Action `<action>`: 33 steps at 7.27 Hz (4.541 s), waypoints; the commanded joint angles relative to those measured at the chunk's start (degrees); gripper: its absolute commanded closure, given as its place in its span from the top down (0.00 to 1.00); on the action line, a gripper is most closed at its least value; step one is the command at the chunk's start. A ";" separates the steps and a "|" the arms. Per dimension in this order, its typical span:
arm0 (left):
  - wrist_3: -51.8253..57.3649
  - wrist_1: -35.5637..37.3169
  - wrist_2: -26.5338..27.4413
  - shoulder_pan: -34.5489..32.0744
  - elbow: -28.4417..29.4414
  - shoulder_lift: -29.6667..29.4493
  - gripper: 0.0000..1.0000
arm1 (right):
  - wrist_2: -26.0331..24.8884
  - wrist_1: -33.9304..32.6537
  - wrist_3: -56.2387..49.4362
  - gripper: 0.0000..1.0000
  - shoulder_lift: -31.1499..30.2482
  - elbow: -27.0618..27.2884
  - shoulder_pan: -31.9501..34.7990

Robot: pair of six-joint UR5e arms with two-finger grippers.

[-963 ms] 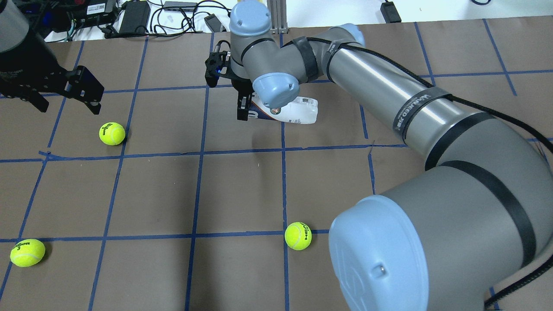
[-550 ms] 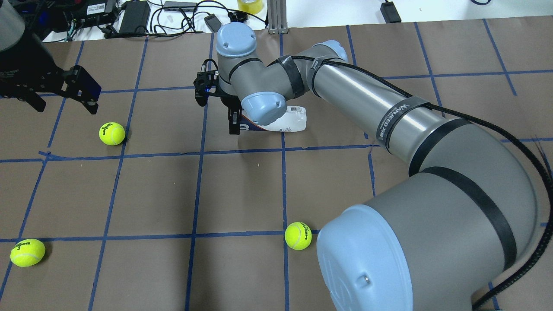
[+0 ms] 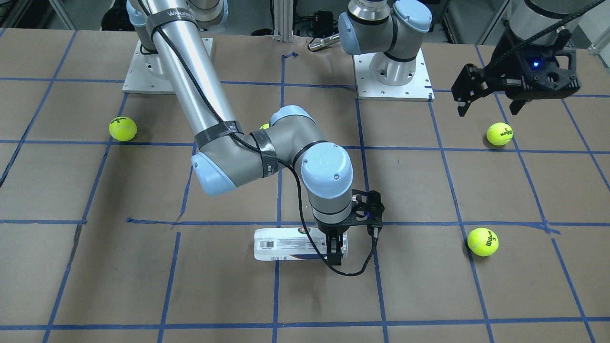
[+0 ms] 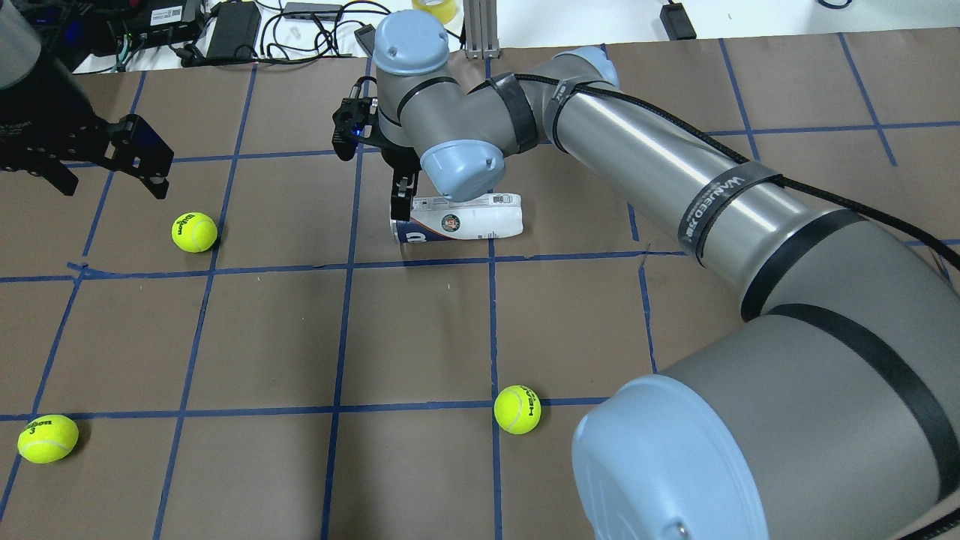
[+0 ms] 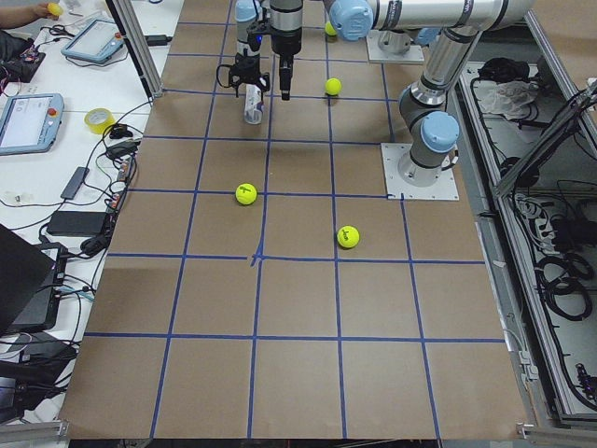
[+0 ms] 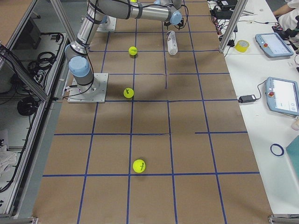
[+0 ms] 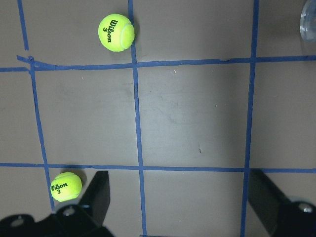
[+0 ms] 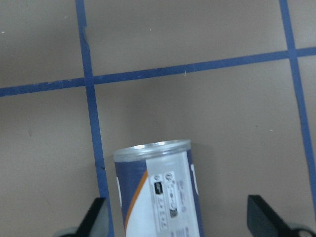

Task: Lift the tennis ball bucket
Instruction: 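Open the right gripper and lift it away from the lying can, then reach the left gripper to the can's open end and grasp it, then lift the can with the left gripper and tilt it upright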

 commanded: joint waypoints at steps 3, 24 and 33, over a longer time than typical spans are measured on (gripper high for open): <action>-2.52 1.49 -6.71 -0.23 0.09 -1.75 1.00 | 2.87 17.54 5.10 1.00 -15.29 -0.10 -12.50; -11.23 37.18 -47.20 -7.35 -12.31 -33.05 0.36 | -12.35 32.09 49.61 1.00 -29.39 5.35 -22.82; -32.09 24.80 -20.89 -14.01 16.33 -29.79 0.00 | -12.35 31.91 49.53 1.00 -29.39 7.54 -22.82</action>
